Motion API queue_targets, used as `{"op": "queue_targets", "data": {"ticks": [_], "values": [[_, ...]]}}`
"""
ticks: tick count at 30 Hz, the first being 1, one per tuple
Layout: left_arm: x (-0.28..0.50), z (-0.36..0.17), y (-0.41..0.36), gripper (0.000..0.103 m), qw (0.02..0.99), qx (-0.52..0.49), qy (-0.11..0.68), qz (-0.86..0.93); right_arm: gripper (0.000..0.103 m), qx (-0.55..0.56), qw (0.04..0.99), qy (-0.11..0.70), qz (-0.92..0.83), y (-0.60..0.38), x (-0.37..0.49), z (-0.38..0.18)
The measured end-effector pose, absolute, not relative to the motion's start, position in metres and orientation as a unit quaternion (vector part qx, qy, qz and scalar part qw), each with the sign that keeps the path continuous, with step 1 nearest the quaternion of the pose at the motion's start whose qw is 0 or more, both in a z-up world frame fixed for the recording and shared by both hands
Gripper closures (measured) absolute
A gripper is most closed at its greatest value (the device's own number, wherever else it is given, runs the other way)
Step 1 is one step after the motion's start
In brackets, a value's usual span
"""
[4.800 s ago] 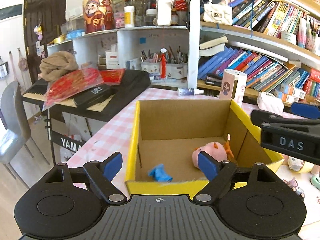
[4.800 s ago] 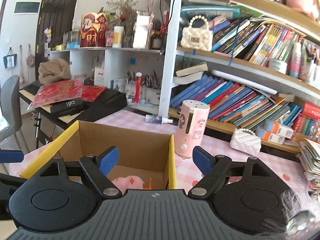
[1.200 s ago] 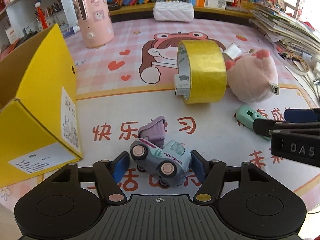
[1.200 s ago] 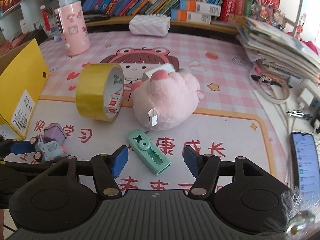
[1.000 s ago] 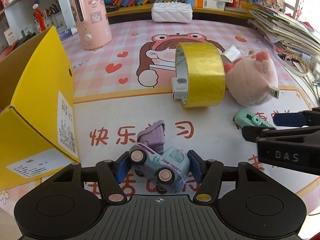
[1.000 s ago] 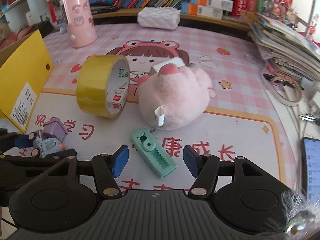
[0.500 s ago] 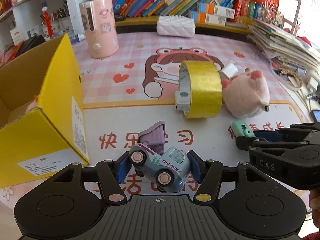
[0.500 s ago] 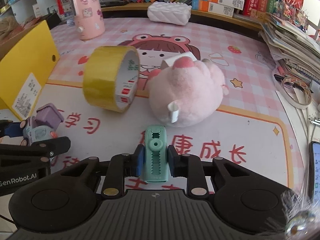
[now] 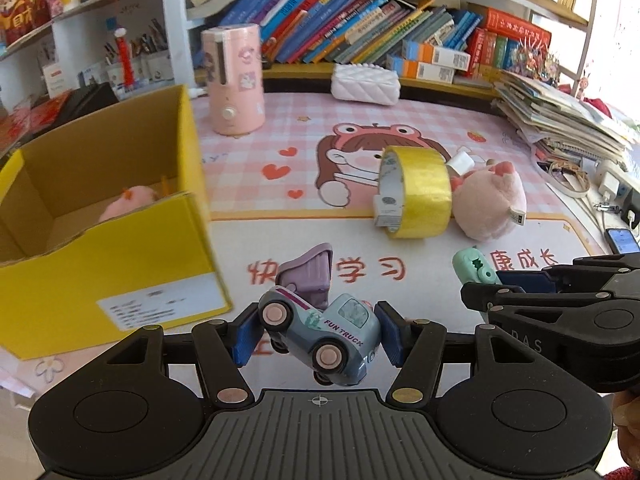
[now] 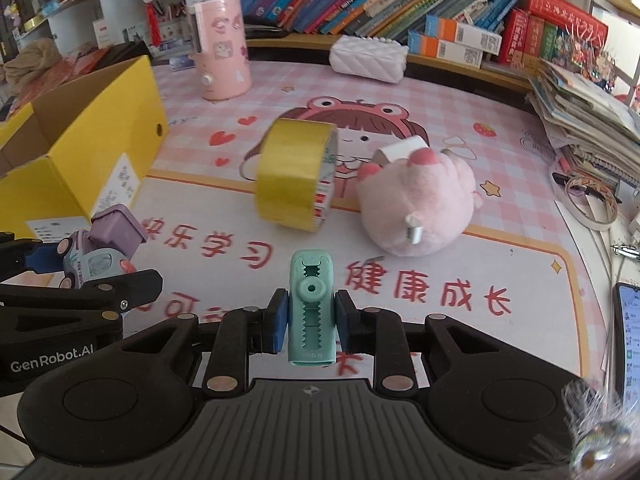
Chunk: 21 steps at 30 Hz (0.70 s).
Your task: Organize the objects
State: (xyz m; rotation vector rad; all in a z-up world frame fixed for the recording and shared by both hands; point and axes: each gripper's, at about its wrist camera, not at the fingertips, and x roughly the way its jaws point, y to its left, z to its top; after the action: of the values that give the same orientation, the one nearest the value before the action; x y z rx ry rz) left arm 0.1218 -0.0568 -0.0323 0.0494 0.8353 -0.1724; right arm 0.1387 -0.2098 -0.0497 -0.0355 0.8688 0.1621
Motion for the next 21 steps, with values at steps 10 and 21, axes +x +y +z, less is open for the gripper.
{"op": "queue_targets", "data": {"ticks": [10, 21], "values": [[0.085, -0.023, 0.001, 0.044, 0.918, 0.008, 0.392, -0.065, 0.080, -0.031, 0.906, 0.410, 0.101, -0.152, 0.105, -0.038], [0.050, -0.015, 0.060, 0.044, 0.922, -0.003, 0.383, -0.051, 0.080, -0.041, 0.907, 0.401, 0.123, -0.089, 0.070, -0.031]]}}
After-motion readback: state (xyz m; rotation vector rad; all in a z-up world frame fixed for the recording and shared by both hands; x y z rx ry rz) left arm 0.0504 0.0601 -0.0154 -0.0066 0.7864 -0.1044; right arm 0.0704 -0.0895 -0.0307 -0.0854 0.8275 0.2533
